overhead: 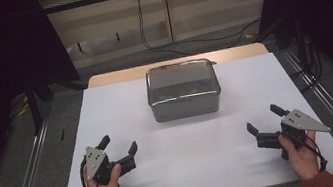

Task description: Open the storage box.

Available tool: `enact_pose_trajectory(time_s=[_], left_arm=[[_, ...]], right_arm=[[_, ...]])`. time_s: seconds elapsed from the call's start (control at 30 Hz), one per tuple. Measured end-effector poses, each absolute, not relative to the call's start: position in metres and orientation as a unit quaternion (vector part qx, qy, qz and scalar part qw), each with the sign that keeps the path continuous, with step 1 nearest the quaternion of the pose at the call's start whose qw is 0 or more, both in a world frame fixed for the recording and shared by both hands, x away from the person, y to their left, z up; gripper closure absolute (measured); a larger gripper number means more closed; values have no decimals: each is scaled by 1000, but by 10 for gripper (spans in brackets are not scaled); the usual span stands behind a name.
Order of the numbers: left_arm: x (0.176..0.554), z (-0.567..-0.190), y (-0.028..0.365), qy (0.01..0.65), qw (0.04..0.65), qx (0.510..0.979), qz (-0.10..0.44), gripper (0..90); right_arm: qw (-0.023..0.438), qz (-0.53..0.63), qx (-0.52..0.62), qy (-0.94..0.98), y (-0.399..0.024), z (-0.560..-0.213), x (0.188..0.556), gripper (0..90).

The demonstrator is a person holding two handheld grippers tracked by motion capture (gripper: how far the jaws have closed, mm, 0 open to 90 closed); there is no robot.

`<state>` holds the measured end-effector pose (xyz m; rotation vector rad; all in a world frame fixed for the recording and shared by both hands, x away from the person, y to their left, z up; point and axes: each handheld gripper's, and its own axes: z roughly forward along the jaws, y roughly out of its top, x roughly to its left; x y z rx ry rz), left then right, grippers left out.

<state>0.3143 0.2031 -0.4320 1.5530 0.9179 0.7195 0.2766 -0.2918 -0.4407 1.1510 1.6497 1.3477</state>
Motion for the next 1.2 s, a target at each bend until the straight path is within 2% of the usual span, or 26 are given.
enact_pose_trajectory(time_s=[0.63, 1.2], left_arm=[[316, -433, 201, 391, 566, 661, 300, 39], [317, -433, 202, 394, 562, 661, 302, 38]], right_arm=[[348, 536, 402, 656, -271, -437, 288, 0], [338, 540, 378, 672, -235, -431, 313, 0]])
